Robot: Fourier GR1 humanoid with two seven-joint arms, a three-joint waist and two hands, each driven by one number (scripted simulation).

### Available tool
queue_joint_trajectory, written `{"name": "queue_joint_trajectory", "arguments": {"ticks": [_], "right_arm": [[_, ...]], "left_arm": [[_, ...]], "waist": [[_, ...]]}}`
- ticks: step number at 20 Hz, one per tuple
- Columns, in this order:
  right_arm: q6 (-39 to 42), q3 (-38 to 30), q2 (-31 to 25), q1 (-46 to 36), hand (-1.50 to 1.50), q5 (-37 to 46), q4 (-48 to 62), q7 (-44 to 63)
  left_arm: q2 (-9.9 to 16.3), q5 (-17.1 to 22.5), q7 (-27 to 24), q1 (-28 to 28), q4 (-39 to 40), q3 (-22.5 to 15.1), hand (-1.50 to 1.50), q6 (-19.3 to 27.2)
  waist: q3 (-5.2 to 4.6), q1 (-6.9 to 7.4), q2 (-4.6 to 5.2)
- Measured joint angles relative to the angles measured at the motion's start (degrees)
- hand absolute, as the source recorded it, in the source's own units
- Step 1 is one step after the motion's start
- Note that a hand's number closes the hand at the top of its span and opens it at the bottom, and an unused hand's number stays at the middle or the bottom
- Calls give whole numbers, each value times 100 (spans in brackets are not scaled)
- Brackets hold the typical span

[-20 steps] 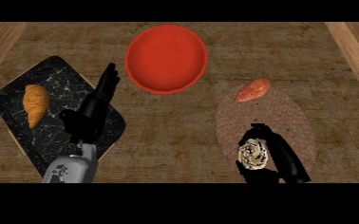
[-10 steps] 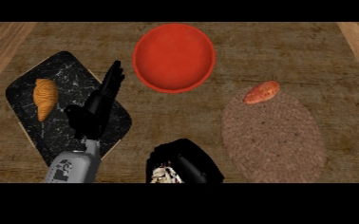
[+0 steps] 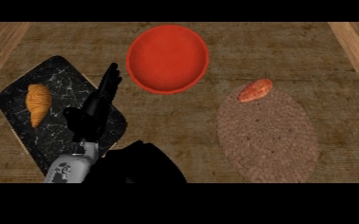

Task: Pick the cupcake from the placemat and place it in the bowl

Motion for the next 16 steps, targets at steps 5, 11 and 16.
{"name": "queue_joint_trajectory", "arguments": {"ticks": [5,11,16], "right_arm": [[-226,-225,4,-1475,150,43,-93,1494],[-404,-840,6,-3005,150,-420,460,2388],[-361,-1369,6,-3769,150,-674,1318,2432]], "left_arm": [[52,28,87,-105,0,75,0,-36],[18,26,-66,-11,82,84,0,-63],[51,31,78,49,-152,77,0,-90]], "waist": [[-4,-18,-6],[-3,-17,8],[-1,-13,19]]}}
